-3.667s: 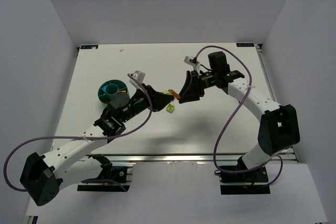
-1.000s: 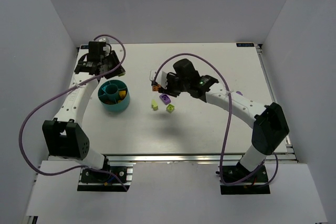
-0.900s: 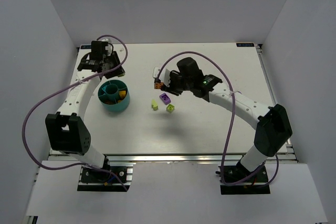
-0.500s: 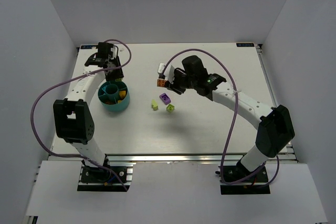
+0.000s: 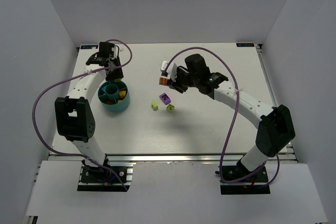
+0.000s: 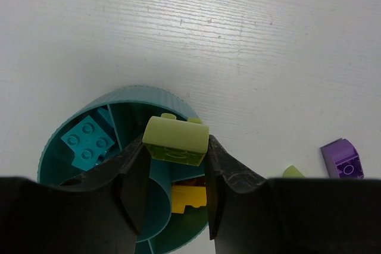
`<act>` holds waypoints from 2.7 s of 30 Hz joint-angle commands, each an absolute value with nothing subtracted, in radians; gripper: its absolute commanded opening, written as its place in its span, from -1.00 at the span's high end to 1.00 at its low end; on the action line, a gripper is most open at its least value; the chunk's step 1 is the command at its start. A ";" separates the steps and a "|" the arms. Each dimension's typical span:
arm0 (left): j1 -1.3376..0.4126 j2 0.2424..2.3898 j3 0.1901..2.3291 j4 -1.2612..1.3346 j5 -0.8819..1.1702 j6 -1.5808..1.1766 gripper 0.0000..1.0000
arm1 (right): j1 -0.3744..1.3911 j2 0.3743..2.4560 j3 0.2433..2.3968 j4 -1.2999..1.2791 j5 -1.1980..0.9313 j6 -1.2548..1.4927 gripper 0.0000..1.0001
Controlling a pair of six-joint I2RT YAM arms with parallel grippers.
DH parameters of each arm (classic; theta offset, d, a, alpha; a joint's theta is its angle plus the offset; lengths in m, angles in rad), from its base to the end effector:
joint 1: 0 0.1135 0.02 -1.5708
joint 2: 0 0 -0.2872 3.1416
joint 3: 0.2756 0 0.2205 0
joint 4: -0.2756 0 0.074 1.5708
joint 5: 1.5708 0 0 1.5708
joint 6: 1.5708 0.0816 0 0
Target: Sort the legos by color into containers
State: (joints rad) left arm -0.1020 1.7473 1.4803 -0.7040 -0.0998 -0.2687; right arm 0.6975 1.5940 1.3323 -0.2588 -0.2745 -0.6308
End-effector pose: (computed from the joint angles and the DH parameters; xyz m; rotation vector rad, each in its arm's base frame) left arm 0.3774 -0.0305 0.2700 -0.2500 2.5223 -0.0200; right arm 0.2767 0.2607 0.3278 -1.4130 1.5351 0.3273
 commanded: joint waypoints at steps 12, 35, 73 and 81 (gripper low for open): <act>-0.101 1.724 1.465 -0.722 -0.140 -0.253 0.35 | 0.692 1.557 1.344 -0.224 -0.304 -0.606 1.00; -0.101 1.713 1.517 -0.767 -0.170 -0.256 -0.17 | 0.692 1.542 1.325 -0.219 -0.307 -0.609 1.00; -0.368 1.276 0.853 0.123 0.657 -0.942 -0.37 | 0.703 1.508 1.296 -0.281 -0.509 -0.696 1.00; -0.370 1.319 0.844 0.158 0.666 -0.960 0.55 | 0.704 1.506 1.302 -0.270 -0.515 -0.681 1.00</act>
